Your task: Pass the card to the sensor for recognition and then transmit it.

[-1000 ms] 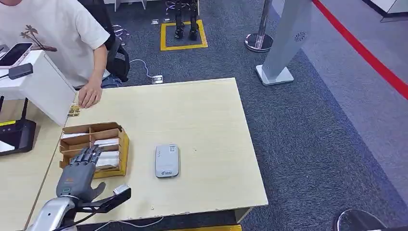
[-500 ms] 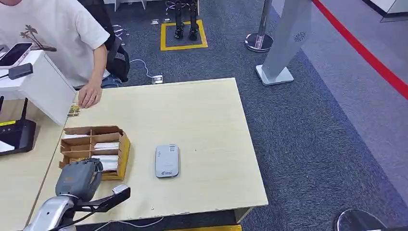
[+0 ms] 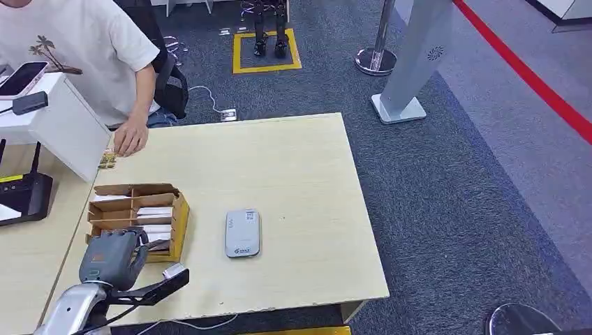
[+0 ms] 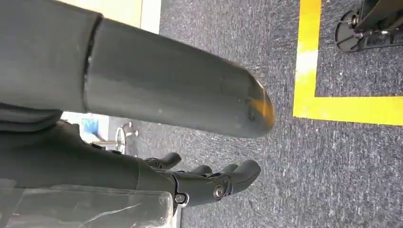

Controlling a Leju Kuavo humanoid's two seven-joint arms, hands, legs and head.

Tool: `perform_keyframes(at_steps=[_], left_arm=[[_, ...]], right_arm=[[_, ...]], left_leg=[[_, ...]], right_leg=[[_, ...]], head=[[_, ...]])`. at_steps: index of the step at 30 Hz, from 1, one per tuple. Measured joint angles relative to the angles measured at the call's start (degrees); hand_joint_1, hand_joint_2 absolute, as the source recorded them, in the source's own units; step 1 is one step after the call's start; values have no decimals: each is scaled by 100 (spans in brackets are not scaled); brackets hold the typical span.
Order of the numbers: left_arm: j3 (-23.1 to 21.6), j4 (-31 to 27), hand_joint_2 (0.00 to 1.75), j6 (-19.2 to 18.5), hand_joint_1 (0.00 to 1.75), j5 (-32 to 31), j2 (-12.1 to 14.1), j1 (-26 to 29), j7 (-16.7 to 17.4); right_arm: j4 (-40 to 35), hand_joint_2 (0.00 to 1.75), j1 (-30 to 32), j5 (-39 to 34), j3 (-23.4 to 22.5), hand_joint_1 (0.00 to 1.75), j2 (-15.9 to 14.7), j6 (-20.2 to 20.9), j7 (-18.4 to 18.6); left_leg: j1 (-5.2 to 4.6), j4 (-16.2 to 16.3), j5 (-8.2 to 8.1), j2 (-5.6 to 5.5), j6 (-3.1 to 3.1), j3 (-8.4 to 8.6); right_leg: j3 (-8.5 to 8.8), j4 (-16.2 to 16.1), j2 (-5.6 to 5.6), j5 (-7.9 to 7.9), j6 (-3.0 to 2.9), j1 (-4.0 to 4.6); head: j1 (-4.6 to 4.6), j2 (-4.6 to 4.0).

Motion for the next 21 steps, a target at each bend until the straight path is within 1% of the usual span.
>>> perform_keyframes(at_steps=[4,7,12,16,21], left_arm=[[0,0,175,140,175,-144,-46,-206,15],[7,0,175,135,175,-177,-66,-433,20],[242,7,175,0,175,-220,-33,-1251,-109],[382,28,175,-105,175,-223,-20,-1673,-142],[562,107,175,-256,175,-81,26,-1992,-166]], right_arm=[[0,0,-2,101,0,0,0,37,-2],[0,0,1,188,0,0,0,55,-2],[0,0,-18,410,0,0,0,155,-6],[0,0,-22,476,0,0,0,159,-7],[-2,0,-21,566,0,0,0,223,-7]], left_leg=[[0,0,0,0,0,0],[1,3,2,-4,0,-1],[2,2,7,-10,4,-3],[2,2,7,-11,3,-3],[1,2,7,-9,3,-5]], right_leg=[[2,1,1,1,0,0],[-1,0,-4,1,0,1],[2,2,-13,7,-5,2],[2,2,-12,6,-5,2],[-1,1,-10,6,-4,1]], head=[[-2,0],[-2,0],[7,0],[9,0],[7,0]])
